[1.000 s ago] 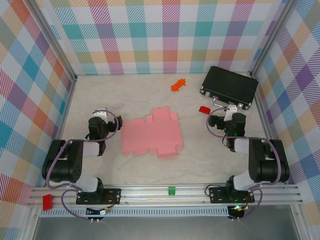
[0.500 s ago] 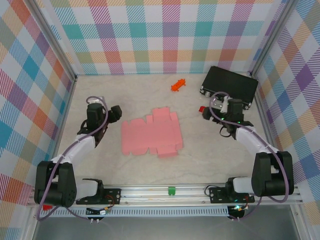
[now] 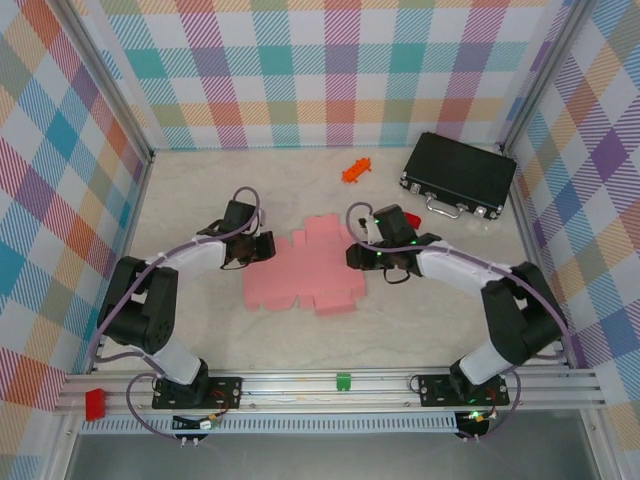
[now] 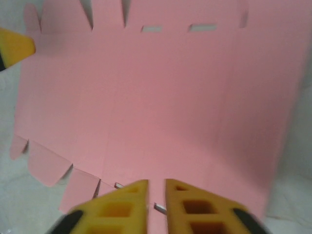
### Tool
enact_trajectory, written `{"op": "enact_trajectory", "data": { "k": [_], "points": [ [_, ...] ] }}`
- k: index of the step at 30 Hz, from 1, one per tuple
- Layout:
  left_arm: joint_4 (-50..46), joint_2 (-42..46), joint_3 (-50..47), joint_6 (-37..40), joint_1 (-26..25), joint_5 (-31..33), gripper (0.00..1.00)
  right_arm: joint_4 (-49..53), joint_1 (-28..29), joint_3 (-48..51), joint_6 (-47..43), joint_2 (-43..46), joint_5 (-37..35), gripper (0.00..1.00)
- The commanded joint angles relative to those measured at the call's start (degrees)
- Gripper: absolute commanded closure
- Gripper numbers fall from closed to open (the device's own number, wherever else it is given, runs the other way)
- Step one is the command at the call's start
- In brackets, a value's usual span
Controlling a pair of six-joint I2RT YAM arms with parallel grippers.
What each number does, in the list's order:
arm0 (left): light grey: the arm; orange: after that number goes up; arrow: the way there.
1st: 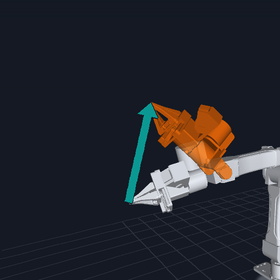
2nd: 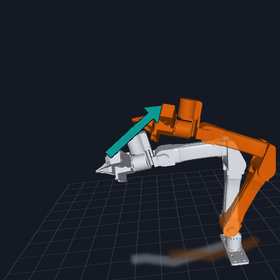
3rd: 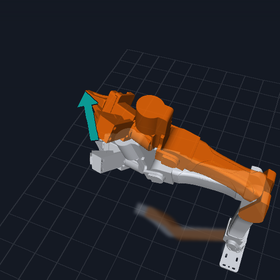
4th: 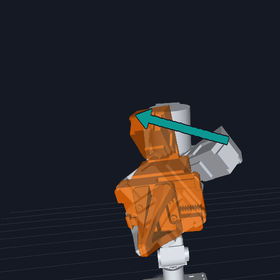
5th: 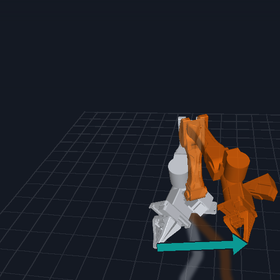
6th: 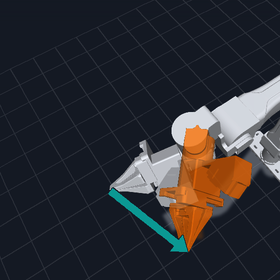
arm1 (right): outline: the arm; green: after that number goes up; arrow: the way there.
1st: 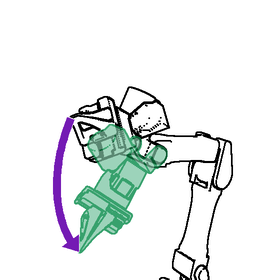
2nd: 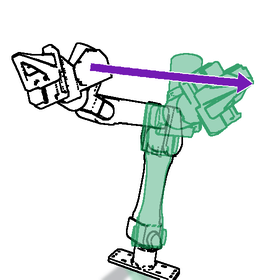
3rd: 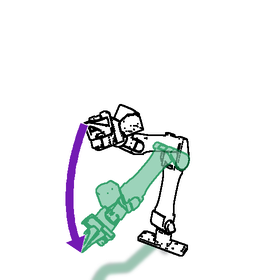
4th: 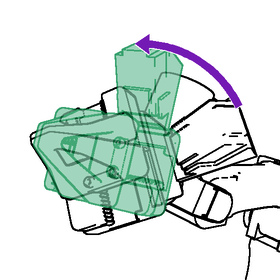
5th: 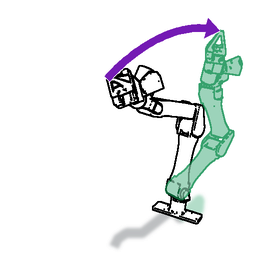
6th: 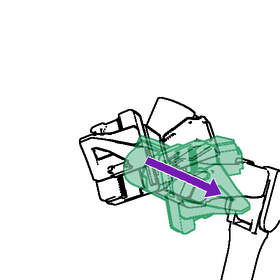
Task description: Fold the paper box
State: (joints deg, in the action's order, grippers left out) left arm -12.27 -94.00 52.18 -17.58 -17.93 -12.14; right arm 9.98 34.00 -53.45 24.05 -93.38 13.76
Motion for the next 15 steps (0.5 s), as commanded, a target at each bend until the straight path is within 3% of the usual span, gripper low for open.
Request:
{"op": "enact_trajectory", "data": {
  "k": [1,15],
  "points": [
    [-2.63,-1.17,1.25,-0.50,-0.55,1.81,1.00,0.48,1.54,-3.31,2.59,-4.63,2.75,0.95],
    [-5.49,2.83,-8.60,-4.65,-1.90,3.77,1.00,7.27,2.74,-12.57,2.26,-17.10,-5.40,0.99]
  ]
}}
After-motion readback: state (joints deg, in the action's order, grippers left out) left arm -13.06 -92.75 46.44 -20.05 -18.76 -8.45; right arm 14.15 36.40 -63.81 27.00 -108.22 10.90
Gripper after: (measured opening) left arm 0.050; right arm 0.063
